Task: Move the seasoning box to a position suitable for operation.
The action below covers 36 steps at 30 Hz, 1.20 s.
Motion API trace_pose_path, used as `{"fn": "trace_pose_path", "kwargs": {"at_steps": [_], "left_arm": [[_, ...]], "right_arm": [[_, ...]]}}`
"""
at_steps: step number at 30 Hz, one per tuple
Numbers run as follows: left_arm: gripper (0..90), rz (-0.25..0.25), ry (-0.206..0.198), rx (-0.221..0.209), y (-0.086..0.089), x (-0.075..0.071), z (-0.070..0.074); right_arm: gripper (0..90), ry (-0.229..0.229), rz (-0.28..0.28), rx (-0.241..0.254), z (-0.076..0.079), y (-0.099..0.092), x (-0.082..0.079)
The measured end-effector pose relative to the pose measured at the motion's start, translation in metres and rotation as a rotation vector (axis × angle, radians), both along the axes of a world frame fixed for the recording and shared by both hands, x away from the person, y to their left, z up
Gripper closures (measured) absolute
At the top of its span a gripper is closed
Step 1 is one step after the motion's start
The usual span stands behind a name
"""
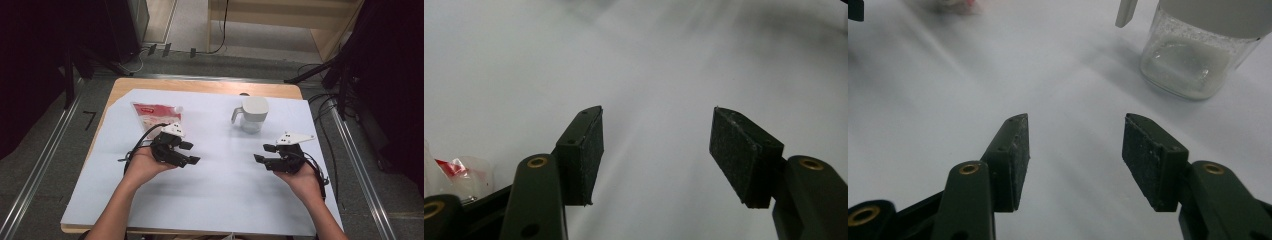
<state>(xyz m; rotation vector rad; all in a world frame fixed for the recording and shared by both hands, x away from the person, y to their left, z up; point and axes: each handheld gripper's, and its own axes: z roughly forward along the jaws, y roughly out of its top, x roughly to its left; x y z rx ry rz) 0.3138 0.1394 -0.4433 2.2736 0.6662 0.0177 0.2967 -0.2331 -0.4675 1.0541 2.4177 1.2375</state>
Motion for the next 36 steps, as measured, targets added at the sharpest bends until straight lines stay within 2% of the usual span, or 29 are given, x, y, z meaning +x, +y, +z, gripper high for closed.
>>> {"fn": "trace_pose_path", "kwargs": {"at_steps": [10, 11, 14, 15, 18, 23, 28, 36], "left_arm": [[39.3, -0.013, 0.007, 0.000, -0.0014, -0.0017, -0.0026], [39.4, -0.017, 0.008, 0.013, -0.0021, -0.0015, -0.0030], [39.5, -0.015, 0.011, 0.009, -0.0037, -0.0015, -0.0034], [39.5, -0.021, 0.009, 0.022, -0.0043, -0.0021, -0.0025], [39.4, -0.019, 0.008, 0.012, -0.0056, -0.0036, -0.0029], [39.4, -0.029, 0.008, 0.033, -0.0059, -0.0040, -0.0043], [39.2, -0.027, 0.001, 0.015, -0.0044, -0.0032, -0.0044], [38.8, -0.029, 0.001, 0.012, -0.0041, -0.0042, -0.0041]], "right_arm": [[45.2, 0.001, -0.005, 0.004, 0.0005, -0.0019, 0.0018], [45.2, 0.003, -0.008, 0.014, 0.0011, -0.0029, 0.0021], [45.1, 0.009, -0.004, 0.015, 0.0008, -0.0036, 0.0018], [44.8, 0.011, 0.000, 0.015, 0.0003, -0.0040, 0.0014], [44.8, 0.012, 0.001, 0.014, 0.0006, -0.0042, 0.0009], [44.7, 0.016, 0.002, 0.019, 0.0001, -0.0026, 0.0017], [44.6, 0.014, 0.003, 0.014, -0.0003, -0.0021, 0.0019], [43.9, 0.009, -0.008, 0.011, -0.0002, -0.0018, 0.0024]]}}
